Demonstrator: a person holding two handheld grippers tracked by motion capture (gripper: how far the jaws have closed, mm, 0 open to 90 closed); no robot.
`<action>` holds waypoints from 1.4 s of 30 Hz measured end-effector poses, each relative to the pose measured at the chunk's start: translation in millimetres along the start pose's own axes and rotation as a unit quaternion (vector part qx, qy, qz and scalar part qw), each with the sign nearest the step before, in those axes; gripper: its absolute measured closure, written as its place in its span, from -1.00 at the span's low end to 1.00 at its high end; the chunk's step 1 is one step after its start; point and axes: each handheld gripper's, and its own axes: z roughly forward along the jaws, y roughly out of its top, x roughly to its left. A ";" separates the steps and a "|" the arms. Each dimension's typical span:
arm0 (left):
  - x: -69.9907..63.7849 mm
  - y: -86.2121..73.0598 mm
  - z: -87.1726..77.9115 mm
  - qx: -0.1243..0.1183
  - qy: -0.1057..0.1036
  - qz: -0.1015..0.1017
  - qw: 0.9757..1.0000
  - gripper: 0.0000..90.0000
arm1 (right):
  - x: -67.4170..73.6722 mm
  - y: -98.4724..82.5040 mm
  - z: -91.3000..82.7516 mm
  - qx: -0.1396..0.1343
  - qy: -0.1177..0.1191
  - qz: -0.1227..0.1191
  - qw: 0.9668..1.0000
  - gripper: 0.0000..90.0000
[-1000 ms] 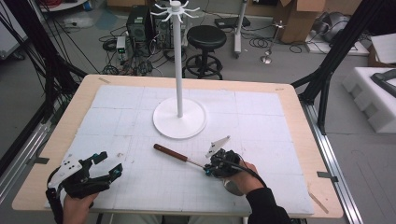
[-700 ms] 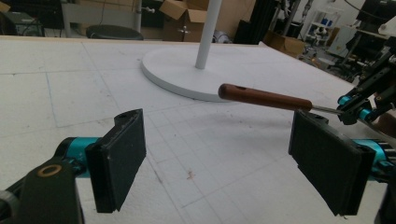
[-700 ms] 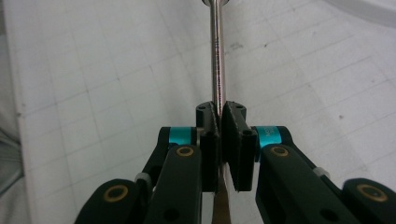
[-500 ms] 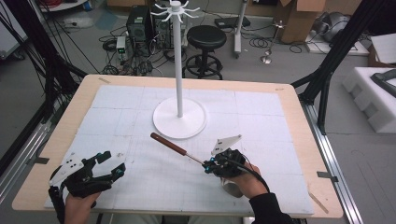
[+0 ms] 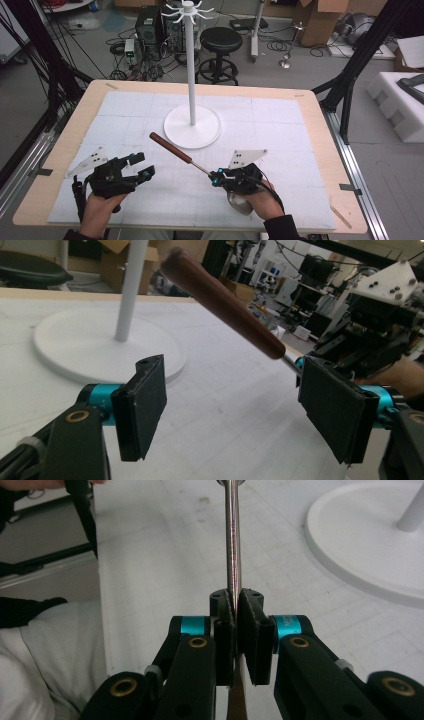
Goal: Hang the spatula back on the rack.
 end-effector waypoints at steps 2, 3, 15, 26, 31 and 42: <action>-4.7 4.7 8.0 -0.003 -0.008 -0.005 1.000 -0.39 | 1.5 1.3 -1.3 -0.010 -0.002 -0.001 1.000 0.88; -6.8 6.9 11.3 -0.003 -0.009 -0.009 1.000 -0.39 | 2.4 1.9 -2.2 -0.015 -0.001 0.000 1.000 0.88; -24.0 27.5 34.1 -0.005 -0.026 -0.016 1.000 -0.31 | 13.3 10.2 -9.0 -0.056 0.009 -0.013 0.998 0.88; -35.9 44.5 40.0 -0.011 -0.023 -0.006 1.000 0.05 | 18.2 14.2 -7.2 -0.067 0.015 -0.016 0.998 0.88; -38.3 51.2 42.2 -0.012 -0.024 -0.016 1.000 0.23 | 20.1 16.1 -6.3 -0.067 0.012 -0.023 0.997 0.87; -48.8 63.0 41.0 -0.021 -0.044 -0.013 0.999 0.50 | 23.5 20.3 -3.5 -0.070 0.019 -0.026 0.997 0.87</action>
